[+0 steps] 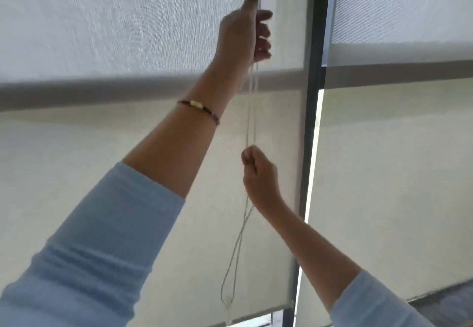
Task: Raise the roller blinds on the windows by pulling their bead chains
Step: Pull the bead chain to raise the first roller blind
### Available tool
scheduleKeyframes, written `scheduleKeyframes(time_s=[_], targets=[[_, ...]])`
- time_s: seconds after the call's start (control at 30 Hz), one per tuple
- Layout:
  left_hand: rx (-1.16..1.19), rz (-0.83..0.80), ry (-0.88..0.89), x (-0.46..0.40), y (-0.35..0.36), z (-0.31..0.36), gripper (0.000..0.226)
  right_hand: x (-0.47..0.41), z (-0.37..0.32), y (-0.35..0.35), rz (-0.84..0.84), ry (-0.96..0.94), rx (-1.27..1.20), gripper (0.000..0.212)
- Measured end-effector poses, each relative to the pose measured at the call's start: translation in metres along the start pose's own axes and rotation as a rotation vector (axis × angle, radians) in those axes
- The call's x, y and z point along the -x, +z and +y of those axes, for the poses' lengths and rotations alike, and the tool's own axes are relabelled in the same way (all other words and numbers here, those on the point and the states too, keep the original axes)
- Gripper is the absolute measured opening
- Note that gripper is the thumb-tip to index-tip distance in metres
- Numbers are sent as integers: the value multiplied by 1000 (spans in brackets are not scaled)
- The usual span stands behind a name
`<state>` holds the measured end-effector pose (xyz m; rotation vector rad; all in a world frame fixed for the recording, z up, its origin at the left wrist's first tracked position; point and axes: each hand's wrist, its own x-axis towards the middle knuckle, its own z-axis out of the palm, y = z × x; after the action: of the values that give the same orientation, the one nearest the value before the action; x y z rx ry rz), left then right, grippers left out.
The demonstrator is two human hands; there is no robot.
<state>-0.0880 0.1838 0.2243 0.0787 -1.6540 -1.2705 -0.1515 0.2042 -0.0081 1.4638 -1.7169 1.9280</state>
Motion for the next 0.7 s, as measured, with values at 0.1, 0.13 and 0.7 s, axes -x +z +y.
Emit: scheduleKeyframes(time_s=[0.1, 0.13, 0.7], targets=[[122, 37, -44, -4, 7, 3, 50, 33, 23, 1, -108, 89, 86, 48], [149, 51, -35, 2, 7, -5, 52, 40, 31, -2, -158, 131, 95, 50], [232, -73, -419, 187, 4, -187, 47, -137, -142, -84, -99, 157, -652, 35]])
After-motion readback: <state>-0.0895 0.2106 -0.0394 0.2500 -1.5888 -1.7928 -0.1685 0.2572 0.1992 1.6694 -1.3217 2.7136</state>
